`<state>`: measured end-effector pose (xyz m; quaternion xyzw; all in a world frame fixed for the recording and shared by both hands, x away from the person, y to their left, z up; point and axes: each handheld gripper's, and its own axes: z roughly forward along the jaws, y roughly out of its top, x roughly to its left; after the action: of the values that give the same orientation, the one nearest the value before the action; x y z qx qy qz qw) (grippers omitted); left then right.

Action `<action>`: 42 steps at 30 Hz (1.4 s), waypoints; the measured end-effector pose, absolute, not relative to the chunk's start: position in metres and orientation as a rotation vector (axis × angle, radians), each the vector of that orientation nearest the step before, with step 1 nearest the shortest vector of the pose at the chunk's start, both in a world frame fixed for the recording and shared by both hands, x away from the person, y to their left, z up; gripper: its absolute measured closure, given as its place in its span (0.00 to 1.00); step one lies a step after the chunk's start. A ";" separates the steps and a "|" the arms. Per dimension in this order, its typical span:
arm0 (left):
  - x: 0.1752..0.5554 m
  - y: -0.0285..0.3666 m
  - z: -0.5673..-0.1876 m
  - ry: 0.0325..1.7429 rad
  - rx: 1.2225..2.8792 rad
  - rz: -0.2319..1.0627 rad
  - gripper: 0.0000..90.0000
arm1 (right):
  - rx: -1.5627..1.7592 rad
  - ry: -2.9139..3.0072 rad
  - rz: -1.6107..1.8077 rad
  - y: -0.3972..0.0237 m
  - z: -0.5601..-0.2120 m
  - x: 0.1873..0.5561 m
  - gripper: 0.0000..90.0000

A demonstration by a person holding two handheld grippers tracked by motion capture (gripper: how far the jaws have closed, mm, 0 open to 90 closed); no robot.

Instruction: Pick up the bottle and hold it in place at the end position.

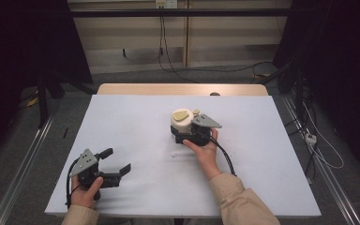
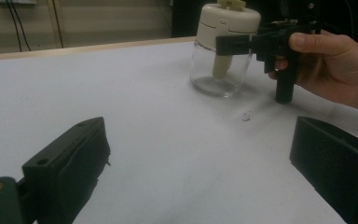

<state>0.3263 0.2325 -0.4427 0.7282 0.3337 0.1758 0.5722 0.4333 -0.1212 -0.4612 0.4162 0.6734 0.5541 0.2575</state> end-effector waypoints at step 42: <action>0.351 0.194 -0.419 0.775 1.714 0.368 0.04 | 1.112 1.878 1.461 -0.123 -0.461 0.432 0.06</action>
<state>0.3508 0.1937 -0.4187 0.7317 0.3310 0.1571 0.5748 0.4324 -0.1228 -0.4607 0.4093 0.6914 0.5380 0.2550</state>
